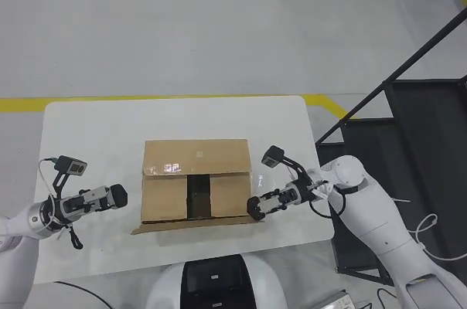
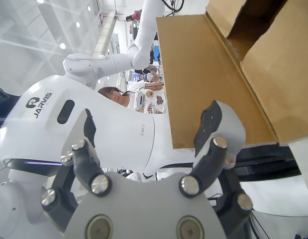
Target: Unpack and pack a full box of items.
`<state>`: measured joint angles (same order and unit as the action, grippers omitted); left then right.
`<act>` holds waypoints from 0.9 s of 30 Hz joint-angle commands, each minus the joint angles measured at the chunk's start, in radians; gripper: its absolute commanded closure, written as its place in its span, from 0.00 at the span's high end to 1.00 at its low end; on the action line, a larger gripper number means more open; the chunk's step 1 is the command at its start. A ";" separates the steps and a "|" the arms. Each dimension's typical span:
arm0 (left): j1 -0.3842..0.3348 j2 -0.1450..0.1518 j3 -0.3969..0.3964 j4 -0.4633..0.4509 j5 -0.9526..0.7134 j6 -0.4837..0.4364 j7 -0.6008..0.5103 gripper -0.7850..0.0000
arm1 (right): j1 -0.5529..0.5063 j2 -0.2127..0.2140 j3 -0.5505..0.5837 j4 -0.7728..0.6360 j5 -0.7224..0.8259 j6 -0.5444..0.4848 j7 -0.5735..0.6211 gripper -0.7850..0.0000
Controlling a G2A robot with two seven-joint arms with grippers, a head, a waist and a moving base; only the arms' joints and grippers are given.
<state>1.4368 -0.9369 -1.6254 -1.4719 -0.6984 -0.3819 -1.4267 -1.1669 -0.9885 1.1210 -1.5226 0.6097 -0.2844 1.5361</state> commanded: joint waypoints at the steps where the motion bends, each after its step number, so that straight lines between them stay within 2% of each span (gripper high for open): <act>1: 0.000 0.000 0.000 0.000 0.000 0.000 0.000 1.00 | -0.011 0.007 -0.021 -0.021 -0.043 -0.002 -0.002 1.00; 6: 0.000 0.000 0.000 0.000 0.000 0.000 0.000 1.00 | -0.027 0.018 -0.090 -0.049 -0.120 -0.030 -0.030 1.00; 15: 0.000 0.000 0.000 0.000 0.000 0.000 0.000 1.00 | -0.038 0.036 -0.186 -0.090 -0.350 -0.102 -0.102 1.00; 22: 0.000 0.000 0.000 0.000 0.000 0.000 0.000 1.00 | -0.078 0.049 -0.171 -0.159 -0.514 -0.186 -0.214 1.00; 27: 0.000 0.000 0.000 0.000 0.000 0.000 0.000 1.00 | -0.116 0.056 -0.162 -0.199 -0.659 -0.190 -0.310 1.00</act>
<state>1.4367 -0.9369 -1.6254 -1.4719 -0.6984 -0.3819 -1.4267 -1.2788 -0.9330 0.9591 -1.7181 -0.0198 -0.4791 1.2431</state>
